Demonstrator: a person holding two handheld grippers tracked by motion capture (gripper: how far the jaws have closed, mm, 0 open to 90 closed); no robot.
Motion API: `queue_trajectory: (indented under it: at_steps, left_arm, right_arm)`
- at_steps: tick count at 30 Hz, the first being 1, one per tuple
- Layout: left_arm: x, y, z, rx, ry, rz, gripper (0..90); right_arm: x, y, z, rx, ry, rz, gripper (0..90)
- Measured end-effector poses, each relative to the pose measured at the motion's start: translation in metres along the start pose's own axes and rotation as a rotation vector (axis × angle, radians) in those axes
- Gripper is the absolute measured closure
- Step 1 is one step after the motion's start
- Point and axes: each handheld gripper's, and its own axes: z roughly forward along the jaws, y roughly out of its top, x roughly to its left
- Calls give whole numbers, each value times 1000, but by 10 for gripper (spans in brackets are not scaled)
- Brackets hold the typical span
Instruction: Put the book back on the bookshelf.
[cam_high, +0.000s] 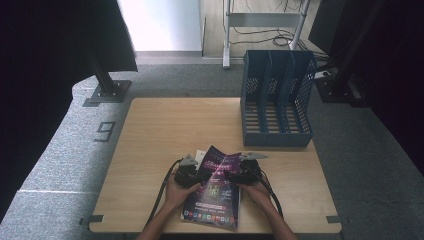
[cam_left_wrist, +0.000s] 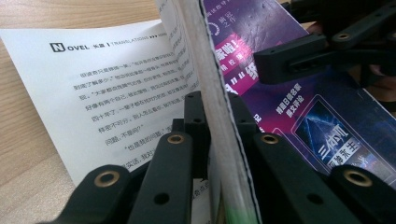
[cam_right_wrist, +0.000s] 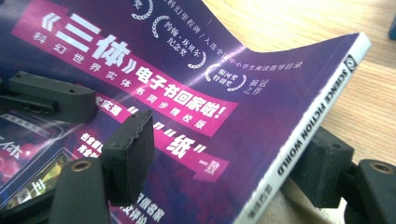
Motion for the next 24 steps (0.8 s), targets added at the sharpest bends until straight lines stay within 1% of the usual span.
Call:
queue_trajectory:
  at_steps: [8, 13, 17, 21, 24]
  left_arm:
    - [2, 0, -1, 6, 5, -11, 818]
    - [1, 0, -1, 6, 10, -6, 817]
    - [0, 0, -1, 3, 13, -2, 817]
    - [-2, -1, -1, -5, 25, 18, 819]
    - [-2, -1, -2, -12, 24, 21, 820]
  right_arm:
    - [-3, 11, 12, -1, 14, 17, 302]
    - [-6, 12, 11, 4, 9, 15, 359]
    - [-6, 11, 10, -1, 7, 27, 395]
    - [-11, 10, 9, -10, 22, 63, 468]
    - [-15, 10, 7, -7, 39, 95, 522]
